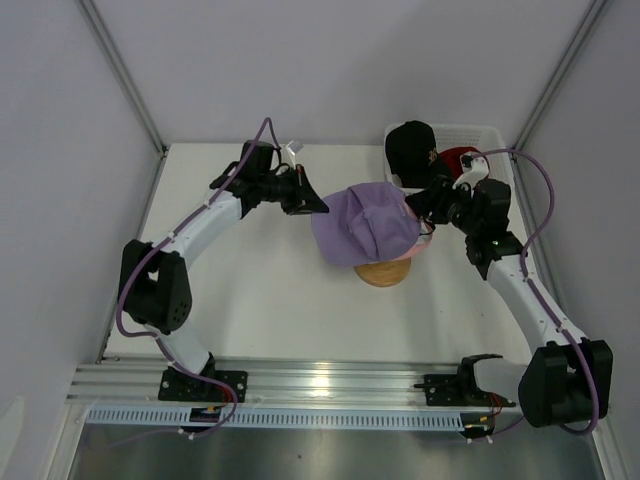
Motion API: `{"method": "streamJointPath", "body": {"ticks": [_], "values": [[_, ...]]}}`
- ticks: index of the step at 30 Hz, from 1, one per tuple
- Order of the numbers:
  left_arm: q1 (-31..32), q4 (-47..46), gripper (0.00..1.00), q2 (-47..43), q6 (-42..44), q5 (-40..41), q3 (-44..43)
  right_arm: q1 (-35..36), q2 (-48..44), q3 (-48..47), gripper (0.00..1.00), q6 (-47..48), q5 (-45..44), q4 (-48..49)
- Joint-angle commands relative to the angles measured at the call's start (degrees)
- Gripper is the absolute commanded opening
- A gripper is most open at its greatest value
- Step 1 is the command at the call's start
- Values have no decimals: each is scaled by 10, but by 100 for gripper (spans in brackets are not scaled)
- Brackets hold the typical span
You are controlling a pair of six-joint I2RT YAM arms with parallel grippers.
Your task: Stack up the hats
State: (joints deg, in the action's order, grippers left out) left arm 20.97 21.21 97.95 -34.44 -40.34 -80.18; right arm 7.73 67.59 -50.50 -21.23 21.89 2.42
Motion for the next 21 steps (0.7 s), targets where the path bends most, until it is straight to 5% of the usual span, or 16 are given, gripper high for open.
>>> {"method": "streamJointPath", "body": {"ticks": [1,8,12,21], "values": [[-9,7,7,9,30,40,-20,4,12,-27,52,21,-13,11],[-9,9,11,-6,34,27,-15,23,33,-38,25,38,-50,-7],[-9,-6,12,-30,26,4,-2,47,37,-67,0,46,-104,-44],[-8,-132,15,-77,-80,-95,74,50,0,-173,0,-21,-198,-248]]}}
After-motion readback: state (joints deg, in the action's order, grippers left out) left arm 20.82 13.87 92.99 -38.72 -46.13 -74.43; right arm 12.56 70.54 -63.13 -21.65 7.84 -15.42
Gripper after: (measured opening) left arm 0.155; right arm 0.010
